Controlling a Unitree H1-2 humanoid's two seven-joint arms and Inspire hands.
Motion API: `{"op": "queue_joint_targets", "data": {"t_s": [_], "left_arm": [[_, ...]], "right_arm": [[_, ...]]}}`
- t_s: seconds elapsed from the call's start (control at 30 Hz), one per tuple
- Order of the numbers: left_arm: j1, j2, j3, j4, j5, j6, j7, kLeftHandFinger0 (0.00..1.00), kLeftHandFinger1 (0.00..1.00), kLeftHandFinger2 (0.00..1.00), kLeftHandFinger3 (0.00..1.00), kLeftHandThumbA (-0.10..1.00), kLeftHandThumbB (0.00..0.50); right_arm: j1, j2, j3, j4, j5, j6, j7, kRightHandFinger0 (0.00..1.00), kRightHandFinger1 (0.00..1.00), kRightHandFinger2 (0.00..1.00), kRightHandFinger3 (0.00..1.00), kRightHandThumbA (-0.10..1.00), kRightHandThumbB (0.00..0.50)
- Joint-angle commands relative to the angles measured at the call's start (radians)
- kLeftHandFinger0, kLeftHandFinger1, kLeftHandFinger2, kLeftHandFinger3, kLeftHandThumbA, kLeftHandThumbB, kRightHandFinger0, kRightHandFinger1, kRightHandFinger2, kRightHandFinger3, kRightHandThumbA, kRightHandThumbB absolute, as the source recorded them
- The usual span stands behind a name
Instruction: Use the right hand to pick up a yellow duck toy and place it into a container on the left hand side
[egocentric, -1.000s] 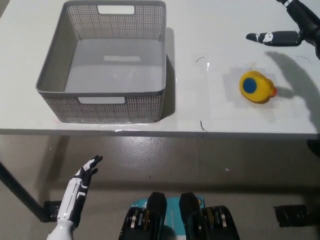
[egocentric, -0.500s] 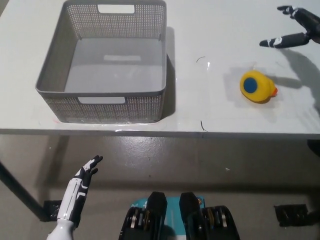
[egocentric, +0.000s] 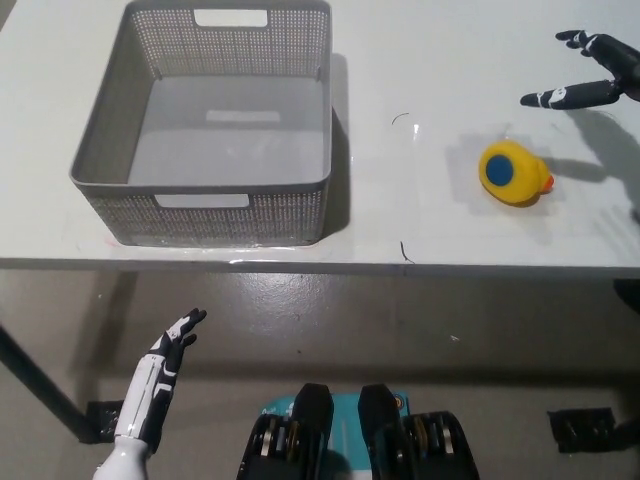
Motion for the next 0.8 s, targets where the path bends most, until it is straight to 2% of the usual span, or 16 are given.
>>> {"op": "queue_joint_targets", "data": {"t_s": [0.0, 0.07, 0.1, 0.13, 0.23, 0.43, 0.73, 0.77], "left_arm": [[-0.013, 0.016, -0.01, -0.018, 0.013, -0.035, 0.012, 1.0, 1.0, 1.0, 1.0, 1.0, 0.5], [-0.013, 0.017, -0.011, -0.019, 0.014, -0.035, 0.012, 1.0, 1.0, 1.0, 1.0, 1.0, 0.5], [-0.015, 0.018, -0.009, -0.017, 0.018, -0.035, 0.014, 1.0, 1.0, 1.0, 1.0, 1.0, 0.5], [-0.017, 0.018, -0.008, -0.016, 0.019, -0.035, 0.015, 1.0, 1.0, 1.0, 1.0, 1.0, 0.5], [-0.025, 0.017, -0.006, -0.015, 0.016, -0.035, 0.015, 1.0, 1.0, 1.0, 1.0, 1.0, 0.5], [-0.03, 0.02, -0.009, -0.014, 0.018, -0.035, 0.012, 1.0, 1.0, 1.0, 1.0, 1.0, 0.5], [-0.044, 0.022, -0.01, -0.005, 0.023, -0.035, 0.01, 1.0, 1.0, 1.0, 1.0, 1.0, 0.5], [-0.045, 0.025, -0.013, -0.004, 0.025, -0.035, 0.008, 1.0, 1.0, 1.0, 1.0, 1.0, 0.5]], "right_arm": [[-0.047, -0.005, -0.001, 0.009, 0.001, -0.04, -0.001, 1.0, 1.0, 1.0, 1.0, 1.0, 0.485], [-0.048, -0.003, -0.002, 0.014, 0.002, -0.042, -0.003, 1.0, 1.0, 1.0, 1.0, 1.0, 0.486], [-0.059, 0.004, -0.004, 0.023, 0.005, -0.043, -0.003, 1.0, 1.0, 1.0, 1.0, 1.0, 0.464], [-0.066, 0.008, -0.003, 0.029, 0.005, -0.044, -0.002, 1.0, 1.0, 1.0, 1.0, 1.0, 0.463], [-0.095, 0.019, 0.016, 0.044, -0.016, -0.028, 0.008, 1.0, 1.0, 1.0, 1.0, 1.0, 0.481], [-0.12, 0.027, 0.069, 0.067, -0.055, -0.016, 0.028, 1.0, 1.0, 1.0, 1.0, 1.0, 0.447], [-0.141, 0.028, 0.095, 0.097, -0.057, -0.017, 0.028, 1.0, 1.0, 1.0, 1.0, 1.0, 0.447], [-0.139, 0.027, 0.096, 0.098, -0.057, -0.027, 0.033, 1.0, 1.0, 1.0, 1.0, 1.0, 0.459]]}}
